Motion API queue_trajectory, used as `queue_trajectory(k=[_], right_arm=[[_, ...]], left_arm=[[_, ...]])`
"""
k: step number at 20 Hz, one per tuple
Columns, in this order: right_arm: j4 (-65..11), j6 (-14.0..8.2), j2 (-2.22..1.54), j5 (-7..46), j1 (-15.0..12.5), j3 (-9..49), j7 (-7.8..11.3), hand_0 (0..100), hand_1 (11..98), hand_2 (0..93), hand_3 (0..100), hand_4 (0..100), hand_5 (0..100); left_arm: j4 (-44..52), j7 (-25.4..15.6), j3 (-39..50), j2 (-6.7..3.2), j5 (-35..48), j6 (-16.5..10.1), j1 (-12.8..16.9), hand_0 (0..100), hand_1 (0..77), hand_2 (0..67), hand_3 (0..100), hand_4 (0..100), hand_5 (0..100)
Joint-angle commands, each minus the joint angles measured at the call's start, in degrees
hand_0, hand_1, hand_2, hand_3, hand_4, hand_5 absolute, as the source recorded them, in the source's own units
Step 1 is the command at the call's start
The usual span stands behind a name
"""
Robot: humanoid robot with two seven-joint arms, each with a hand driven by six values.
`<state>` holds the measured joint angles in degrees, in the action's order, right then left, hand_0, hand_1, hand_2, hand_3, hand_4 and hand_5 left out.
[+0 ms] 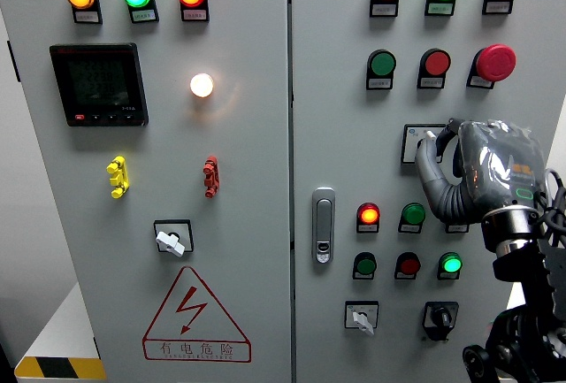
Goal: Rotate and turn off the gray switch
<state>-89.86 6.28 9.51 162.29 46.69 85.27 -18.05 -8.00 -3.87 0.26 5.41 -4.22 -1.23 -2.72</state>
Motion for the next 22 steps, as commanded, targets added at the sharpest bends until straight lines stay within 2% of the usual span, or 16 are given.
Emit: queue_trajectory(k=[1,2,5,7,11,13,15,16,19,20,22], right_arm=[[-0.8,-0.9,-0.02,0.0,-0.5,0.1,0.64,82,27.1,59.8,95,81,91],[-1.1,-1.1,-0.02,0.0,-0.7,0.1,0.73,82,27.1,59.7,94,76,91],[-2.5,-1.1,-0.10,-0.1,-1.5,0.1,0.73,82,27.2,58.9,91,75,89],[-3.7,-1.1,-0.02,-0.1,-2.1,0.2,0.73,82,27.4,58.8,90,74,89],[-6.8,-1.1,-0.10,-0.7,-4.7,0.3,1.08,81,27.1,57.3,84,69,88],[-8.9,-1.1,-0.10,-0.6,-6.3,0.8,3.45,80,27.3,54.7,77,62,84],[-11.3,-1.4,-0.10,-0.7,-8.4,1.2,3.98,79,27.7,51.5,71,56,78],[-12.5,-1.5,-0.10,-0.7,-9.3,1.2,4.24,78,28.1,48.8,67,52,74],[-16.2,-1.8,-0.10,-0.7,-12.9,1.3,7.66,75,28.9,42.7,57,42,61],[-16.7,-2.0,-0.10,-0.7,-13.6,1.6,8.46,74,29.5,39.4,50,36,56],[-18.2,-2.4,-0.02,-0.7,-15.2,1.7,10.13,72,30.8,34.3,44,29,47]], left_arm=[[0.0,0.0,0.0,0.04,0.0,0.0,0.0,0,0.0,13.2,18,10,12],[0.0,0.0,0.0,-0.04,0.0,0.0,0.0,0,0.0,13.2,18,10,12],[0.0,0.0,0.0,0.04,0.0,0.0,0.0,0,0.0,13.2,18,10,12],[0.0,0.0,0.0,-0.04,0.0,0.0,0.0,0,0.0,13.3,18,10,12],[0.0,0.0,0.0,0.04,0.0,0.0,0.0,0,0.0,13.2,18,10,12],[0.0,0.0,0.0,0.04,0.0,0.0,0.0,0,0.0,13.2,18,10,12],[0.0,0.0,0.0,0.04,0.0,0.0,0.0,0,0.0,13.2,18,10,12],[0.0,0.0,0.0,0.04,0.0,0.0,0.0,0,0.0,13.2,18,10,12],[0.0,0.0,0.0,0.04,0.0,0.0,0.0,0,0.0,13.2,18,10,12],[0.0,0.0,0.0,-0.04,0.0,0.0,0.0,0,0.0,13.2,18,10,12],[0.0,0.0,0.0,0.04,0.1,0.0,0.0,0,0.0,13.3,18,10,12]])
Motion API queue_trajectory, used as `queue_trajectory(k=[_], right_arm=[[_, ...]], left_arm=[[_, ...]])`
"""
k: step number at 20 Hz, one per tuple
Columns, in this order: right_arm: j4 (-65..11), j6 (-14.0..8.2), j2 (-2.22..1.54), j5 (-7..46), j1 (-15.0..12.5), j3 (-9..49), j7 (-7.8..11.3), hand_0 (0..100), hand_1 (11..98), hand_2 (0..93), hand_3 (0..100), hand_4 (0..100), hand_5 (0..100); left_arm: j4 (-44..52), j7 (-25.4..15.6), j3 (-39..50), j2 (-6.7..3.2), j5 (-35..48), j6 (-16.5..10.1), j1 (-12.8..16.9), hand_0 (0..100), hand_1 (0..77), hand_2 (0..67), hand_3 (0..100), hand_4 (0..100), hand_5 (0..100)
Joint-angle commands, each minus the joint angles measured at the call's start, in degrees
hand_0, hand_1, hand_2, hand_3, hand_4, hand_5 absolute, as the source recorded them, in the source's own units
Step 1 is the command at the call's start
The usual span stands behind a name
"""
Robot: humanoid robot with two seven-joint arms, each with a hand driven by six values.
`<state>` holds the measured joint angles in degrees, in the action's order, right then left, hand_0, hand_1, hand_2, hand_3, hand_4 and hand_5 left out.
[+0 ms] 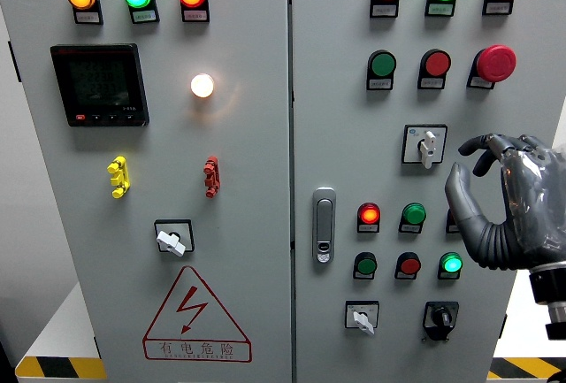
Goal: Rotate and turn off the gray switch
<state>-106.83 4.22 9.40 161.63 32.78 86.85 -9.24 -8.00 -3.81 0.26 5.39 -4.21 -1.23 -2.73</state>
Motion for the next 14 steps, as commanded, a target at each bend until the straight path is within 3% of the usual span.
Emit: queue_trajectory(k=[1,6,11,12,13,14], right_arm=[[-2.0,-0.4,0.09,0.0,-2.0,0.1,1.77,70,31.6,32.3,40,26,43],[-4.8,-0.4,0.01,0.0,-4.2,0.2,2.39,65,34.9,25.5,29,14,30],[-7.3,-0.6,-0.17,0.2,-6.6,0.2,2.30,60,36.9,21.7,23,11,25],[-8.0,-1.1,-0.17,0.3,-7.2,0.2,2.13,50,35.4,21.1,22,11,23],[-8.4,-1.7,-0.26,0.4,-7.7,0.2,2.12,26,36.7,20.3,21,11,23],[-8.6,-1.9,-0.26,0.4,-8.0,0.2,2.12,8,37.8,19.7,21,11,23]], left_arm=[[0.0,-0.1,0.0,-0.03,0.0,0.0,0.0,0,0.0,13.2,18,9,12],[0.0,-0.1,0.0,-0.03,0.0,0.0,0.0,0,0.0,13.2,18,10,12],[0.0,-0.1,0.0,0.05,0.1,0.0,0.0,0,0.0,13.2,18,10,12],[0.0,-0.1,0.0,-0.03,0.0,0.0,0.0,0,0.0,13.2,18,10,12],[0.0,-0.1,0.0,-0.03,0.0,0.0,0.0,0,0.0,13.2,18,10,12],[0.0,-0.1,0.0,-0.03,0.0,0.0,0.0,0,0.0,13.2,18,9,12]])
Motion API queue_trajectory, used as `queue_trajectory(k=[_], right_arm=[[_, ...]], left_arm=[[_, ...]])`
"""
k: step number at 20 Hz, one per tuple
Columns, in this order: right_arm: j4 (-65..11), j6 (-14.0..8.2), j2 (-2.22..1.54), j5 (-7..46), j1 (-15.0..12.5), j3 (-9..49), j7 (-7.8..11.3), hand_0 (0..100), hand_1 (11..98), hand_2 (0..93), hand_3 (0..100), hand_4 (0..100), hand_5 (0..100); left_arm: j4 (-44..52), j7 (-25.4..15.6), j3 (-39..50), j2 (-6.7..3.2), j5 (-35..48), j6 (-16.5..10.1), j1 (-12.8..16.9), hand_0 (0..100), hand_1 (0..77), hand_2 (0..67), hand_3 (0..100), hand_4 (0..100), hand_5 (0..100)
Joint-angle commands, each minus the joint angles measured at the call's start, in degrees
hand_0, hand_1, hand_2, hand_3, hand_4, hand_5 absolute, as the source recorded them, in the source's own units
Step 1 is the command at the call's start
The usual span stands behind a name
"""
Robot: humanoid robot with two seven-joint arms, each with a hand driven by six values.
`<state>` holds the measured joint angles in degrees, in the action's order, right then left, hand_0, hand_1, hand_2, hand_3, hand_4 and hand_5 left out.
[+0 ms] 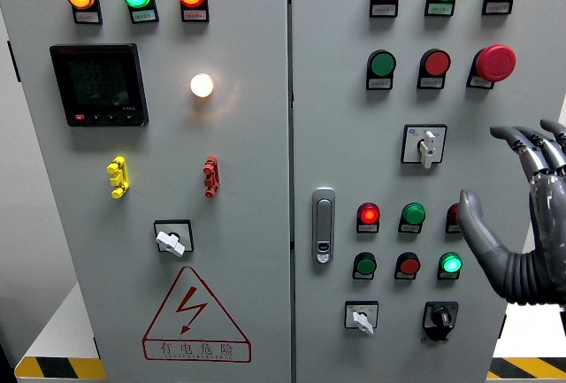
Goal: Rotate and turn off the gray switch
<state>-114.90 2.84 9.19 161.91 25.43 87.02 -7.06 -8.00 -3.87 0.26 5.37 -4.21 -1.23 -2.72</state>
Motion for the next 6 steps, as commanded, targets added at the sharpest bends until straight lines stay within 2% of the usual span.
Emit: queue_trajectory(k=[1,6], right_arm=[[-0.8,-1.0,-0.05,0.2,-0.8,0.1,-0.14,0,40.4,19.3,20,11,22],[-1.6,-3.7,-0.05,0.2,-2.1,-0.1,-0.32,0,43.0,18.7,20,10,22]], left_arm=[[0.0,0.0,0.0,-0.01,0.0,0.0,0.0,0,0.0,13.2,18,9,12],[0.0,0.0,0.0,-0.01,0.0,0.0,0.0,0,0.0,13.3,18,10,12]])
